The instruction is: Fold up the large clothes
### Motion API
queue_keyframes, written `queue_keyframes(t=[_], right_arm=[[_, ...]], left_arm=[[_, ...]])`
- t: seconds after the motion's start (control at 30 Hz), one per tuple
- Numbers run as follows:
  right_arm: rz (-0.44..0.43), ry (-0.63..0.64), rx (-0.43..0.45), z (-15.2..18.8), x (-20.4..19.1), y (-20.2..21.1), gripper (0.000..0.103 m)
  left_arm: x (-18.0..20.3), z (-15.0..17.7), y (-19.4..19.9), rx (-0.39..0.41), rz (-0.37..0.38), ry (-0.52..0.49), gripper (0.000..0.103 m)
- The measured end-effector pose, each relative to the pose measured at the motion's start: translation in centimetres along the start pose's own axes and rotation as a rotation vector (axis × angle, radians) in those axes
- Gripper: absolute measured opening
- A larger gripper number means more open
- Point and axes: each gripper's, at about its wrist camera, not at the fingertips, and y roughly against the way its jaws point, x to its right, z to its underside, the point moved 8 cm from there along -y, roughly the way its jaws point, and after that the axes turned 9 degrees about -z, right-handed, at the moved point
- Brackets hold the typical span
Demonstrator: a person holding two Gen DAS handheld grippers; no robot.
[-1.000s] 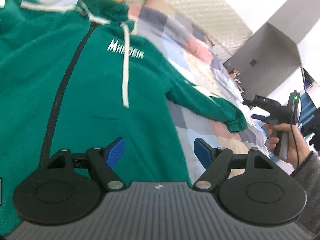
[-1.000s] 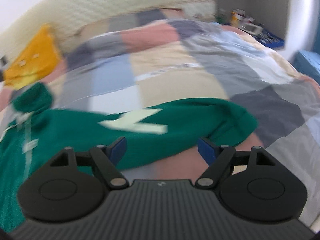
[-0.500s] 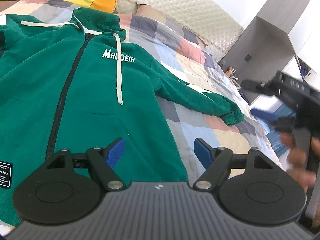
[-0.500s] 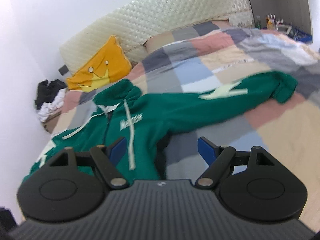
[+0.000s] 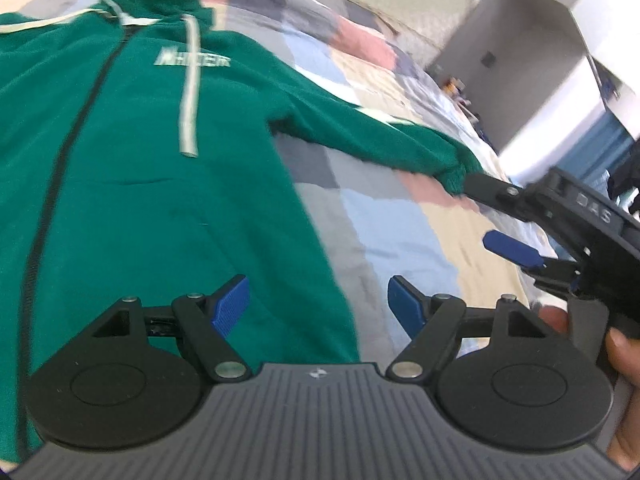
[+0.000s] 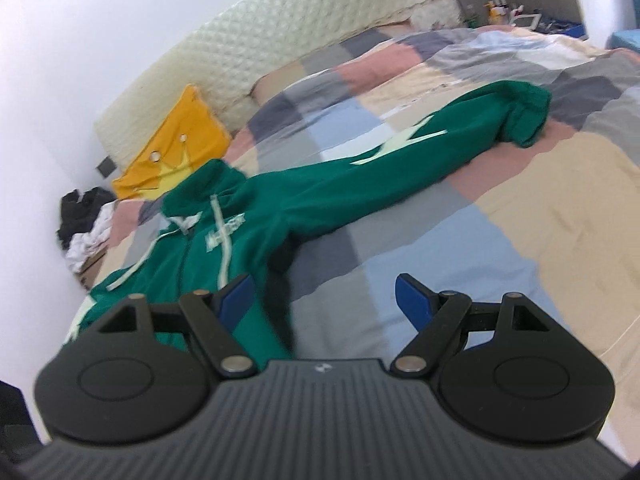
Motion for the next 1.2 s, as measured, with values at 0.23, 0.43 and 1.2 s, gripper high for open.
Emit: queue_keyframes(t=[0.23,0.43,1.2], right_arm=[[0.01,-0.129,0.035,-0.8,3.7,0.2,0.08],[0.031,-0.196,0.047,-0.7,5.5,-0.1,0.08],[-0.055,-0.222,-0.147,2.5,3.9,-3.3,0.08]], left_arm=[[4.1,1.1,-4.1,-0.005,-0.046,-0.166,0.079],[4.7,3.7,-8.1,-0.065,-0.13,-0.273,0.08],[-6.6,1.8,2.7,-0.016,0.055,0.187,0.01]])
